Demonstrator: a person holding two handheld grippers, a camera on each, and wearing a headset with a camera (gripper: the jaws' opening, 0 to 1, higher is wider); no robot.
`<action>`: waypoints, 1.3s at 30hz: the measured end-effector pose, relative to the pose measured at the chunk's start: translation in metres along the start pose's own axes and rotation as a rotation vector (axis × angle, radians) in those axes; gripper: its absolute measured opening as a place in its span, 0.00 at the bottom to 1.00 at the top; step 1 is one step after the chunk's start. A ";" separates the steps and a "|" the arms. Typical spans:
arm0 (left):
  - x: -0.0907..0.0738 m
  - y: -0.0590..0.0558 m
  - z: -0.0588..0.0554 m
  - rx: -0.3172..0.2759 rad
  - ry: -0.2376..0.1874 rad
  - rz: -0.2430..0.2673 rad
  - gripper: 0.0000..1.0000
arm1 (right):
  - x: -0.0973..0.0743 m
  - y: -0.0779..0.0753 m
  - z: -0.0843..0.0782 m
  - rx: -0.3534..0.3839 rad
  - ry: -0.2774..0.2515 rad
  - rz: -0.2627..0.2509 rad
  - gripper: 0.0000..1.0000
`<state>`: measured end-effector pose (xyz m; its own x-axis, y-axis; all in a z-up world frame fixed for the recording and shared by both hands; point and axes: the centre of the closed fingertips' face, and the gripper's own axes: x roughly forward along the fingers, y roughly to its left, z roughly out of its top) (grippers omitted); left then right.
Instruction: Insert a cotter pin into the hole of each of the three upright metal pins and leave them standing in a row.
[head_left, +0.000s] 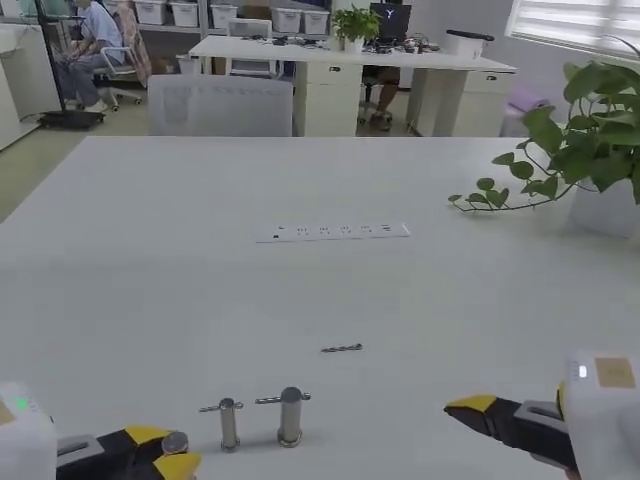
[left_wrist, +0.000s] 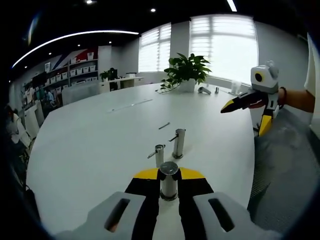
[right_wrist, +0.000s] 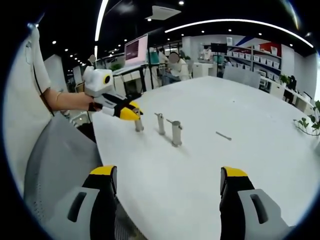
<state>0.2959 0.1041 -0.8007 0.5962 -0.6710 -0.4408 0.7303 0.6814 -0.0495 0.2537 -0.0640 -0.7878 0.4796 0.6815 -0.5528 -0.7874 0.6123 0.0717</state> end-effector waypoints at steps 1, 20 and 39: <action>0.001 -0.001 0.000 0.000 -0.001 -0.003 0.11 | 0.000 0.000 0.000 0.000 0.000 0.000 0.86; 0.028 -0.034 0.011 0.030 0.001 -0.082 0.11 | -0.003 -0.002 -0.002 0.007 -0.009 -0.017 0.86; 0.052 -0.062 0.008 0.058 0.025 -0.137 0.11 | -0.006 -0.005 -0.004 0.020 -0.018 -0.021 0.85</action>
<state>0.2842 0.0241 -0.8133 0.4815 -0.7486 -0.4559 0.8227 0.5653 -0.0594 0.2529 -0.0724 -0.7878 0.5028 0.6753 -0.5396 -0.7692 0.6344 0.0772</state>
